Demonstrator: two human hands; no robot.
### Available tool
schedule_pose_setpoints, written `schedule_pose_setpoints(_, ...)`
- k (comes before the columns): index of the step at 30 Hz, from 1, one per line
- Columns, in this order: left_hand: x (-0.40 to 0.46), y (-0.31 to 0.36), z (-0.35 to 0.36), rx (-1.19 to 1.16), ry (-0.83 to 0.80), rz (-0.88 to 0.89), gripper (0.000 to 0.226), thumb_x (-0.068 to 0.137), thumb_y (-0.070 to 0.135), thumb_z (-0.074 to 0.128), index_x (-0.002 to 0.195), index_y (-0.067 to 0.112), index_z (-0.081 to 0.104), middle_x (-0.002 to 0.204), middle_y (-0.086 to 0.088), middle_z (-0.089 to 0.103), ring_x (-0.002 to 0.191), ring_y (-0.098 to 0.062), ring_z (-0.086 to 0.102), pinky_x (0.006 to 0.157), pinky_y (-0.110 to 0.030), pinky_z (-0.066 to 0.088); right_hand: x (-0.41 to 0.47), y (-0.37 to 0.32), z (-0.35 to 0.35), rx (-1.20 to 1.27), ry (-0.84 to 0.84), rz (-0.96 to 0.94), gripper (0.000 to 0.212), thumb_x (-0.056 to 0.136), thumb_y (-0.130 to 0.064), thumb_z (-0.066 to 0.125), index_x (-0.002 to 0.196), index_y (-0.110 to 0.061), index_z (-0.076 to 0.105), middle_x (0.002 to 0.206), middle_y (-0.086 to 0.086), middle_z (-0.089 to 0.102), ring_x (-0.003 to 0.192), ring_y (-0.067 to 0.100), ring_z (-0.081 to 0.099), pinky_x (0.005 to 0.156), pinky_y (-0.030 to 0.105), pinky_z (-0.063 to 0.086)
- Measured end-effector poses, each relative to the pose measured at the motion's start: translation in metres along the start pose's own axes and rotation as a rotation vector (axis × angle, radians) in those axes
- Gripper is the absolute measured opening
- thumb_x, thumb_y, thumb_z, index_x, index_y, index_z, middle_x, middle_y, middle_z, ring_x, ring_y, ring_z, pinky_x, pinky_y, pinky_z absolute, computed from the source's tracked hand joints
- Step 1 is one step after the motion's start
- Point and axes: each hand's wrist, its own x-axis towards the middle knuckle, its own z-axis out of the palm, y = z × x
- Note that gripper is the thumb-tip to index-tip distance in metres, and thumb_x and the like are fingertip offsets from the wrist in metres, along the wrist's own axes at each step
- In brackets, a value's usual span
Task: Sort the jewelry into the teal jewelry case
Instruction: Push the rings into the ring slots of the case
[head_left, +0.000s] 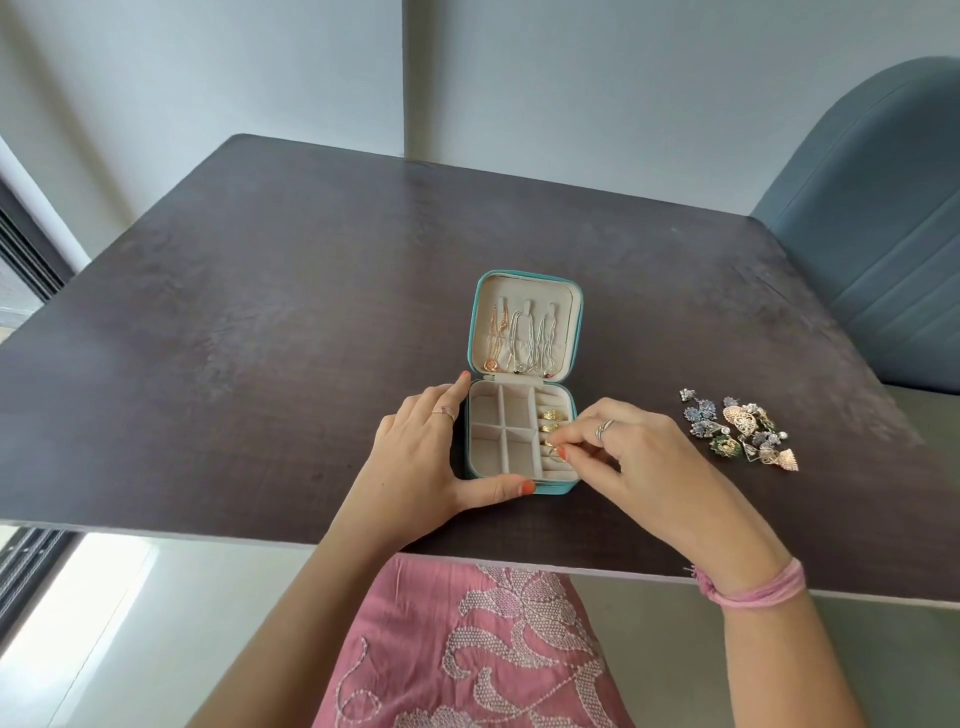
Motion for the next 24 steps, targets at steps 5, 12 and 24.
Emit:
schedule_pose_setpoints(5,0.001,0.0,-0.001,-0.002,-0.013,-0.009,0.121,0.053,0.092,0.037,0.151,0.025,0.013,0.146,0.012,0.033,0.132,-0.007,0.029,0.107,-0.031,0.026,0.0,0.0,0.003,-0.029,0.047,-0.044,0.017,0.089,-0.012,0.066,0.103,-0.014,0.074,0.096,-0.001,0.067,0.076,0.015,0.066,0.072,0.038,0.057)
schedule_pose_setpoints(12,0.0,-0.001,-0.001,-0.006,-0.009,-0.002,0.119,0.056,0.089,0.043,0.151,0.026,0.011,0.146,0.012,0.033,0.131,-0.006,0.029,0.106,-0.031,0.026,-0.003,0.0,0.009,-0.1,0.094,-0.11,0.006,0.085,-0.011,0.071,0.09,-0.012,0.071,0.082,0.003,0.064,0.065,0.019,0.064,0.058,0.039,0.057)
schedule_pose_setpoints(24,-0.001,0.001,0.0,0.005,-0.006,-0.005,0.122,0.054,0.092,0.039,0.151,0.022,0.015,0.145,0.009,0.035,0.131,-0.009,0.033,0.106,-0.032,0.028,-0.009,-0.003,0.015,-0.149,0.089,-0.111,0.018,0.081,-0.006,0.073,0.097,-0.012,0.076,0.092,-0.003,0.066,0.081,0.02,0.062,0.069,0.041,0.057)
